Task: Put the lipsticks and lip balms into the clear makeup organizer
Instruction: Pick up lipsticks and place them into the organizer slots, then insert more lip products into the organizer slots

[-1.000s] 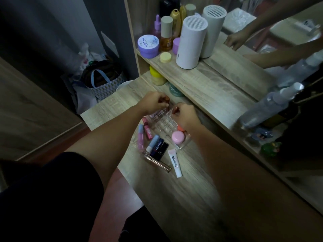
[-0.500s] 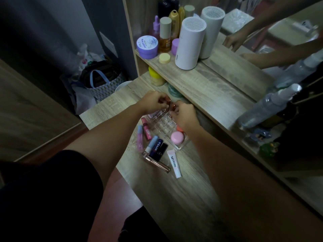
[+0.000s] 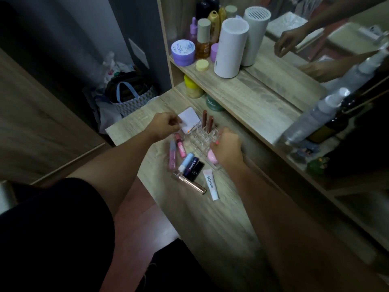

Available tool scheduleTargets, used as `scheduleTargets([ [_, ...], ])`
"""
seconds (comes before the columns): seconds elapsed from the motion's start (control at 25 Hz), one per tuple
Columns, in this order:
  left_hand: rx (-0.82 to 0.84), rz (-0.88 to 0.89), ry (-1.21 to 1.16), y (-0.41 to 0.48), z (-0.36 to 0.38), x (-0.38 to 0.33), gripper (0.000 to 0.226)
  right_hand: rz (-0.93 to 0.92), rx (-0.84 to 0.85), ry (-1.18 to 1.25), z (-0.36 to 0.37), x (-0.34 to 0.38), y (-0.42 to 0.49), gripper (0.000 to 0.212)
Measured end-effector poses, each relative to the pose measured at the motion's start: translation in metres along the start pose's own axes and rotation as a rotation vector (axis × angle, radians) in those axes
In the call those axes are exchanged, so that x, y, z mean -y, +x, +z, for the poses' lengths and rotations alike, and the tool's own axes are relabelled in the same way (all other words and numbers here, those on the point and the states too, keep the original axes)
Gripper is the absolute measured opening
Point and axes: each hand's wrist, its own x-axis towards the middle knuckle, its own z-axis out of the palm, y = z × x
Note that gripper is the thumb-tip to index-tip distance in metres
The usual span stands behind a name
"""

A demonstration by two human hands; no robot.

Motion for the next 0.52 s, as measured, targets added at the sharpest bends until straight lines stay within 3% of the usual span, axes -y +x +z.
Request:
scheduleTargets([
  [0.08, -0.026, -0.088, -0.013, -0.020, 0.004, 0.013, 0.017, -0.100, 0.083, -0.030, 0.012, 0.001, -0.020, 0.029],
  [0.24, 0.025, -0.239, 0.104, -0.045, 0.027, 0.030, 0.030, -0.231, 0.293, -0.024, 0.042, 0.002, -0.062, 0.030],
  [0.36, 0.053, -0.340, 0.096, -0.053, 0.048, 0.036, 0.039, -0.286, 0.345, -0.138, 0.062, -0.003, -0.083, 0.040],
  [0.52, 0.030, -0.400, -0.006, -0.051, 0.059, 0.034, 0.044, -0.268, 0.339, -0.174, 0.075, -0.008, -0.091, 0.036],
])
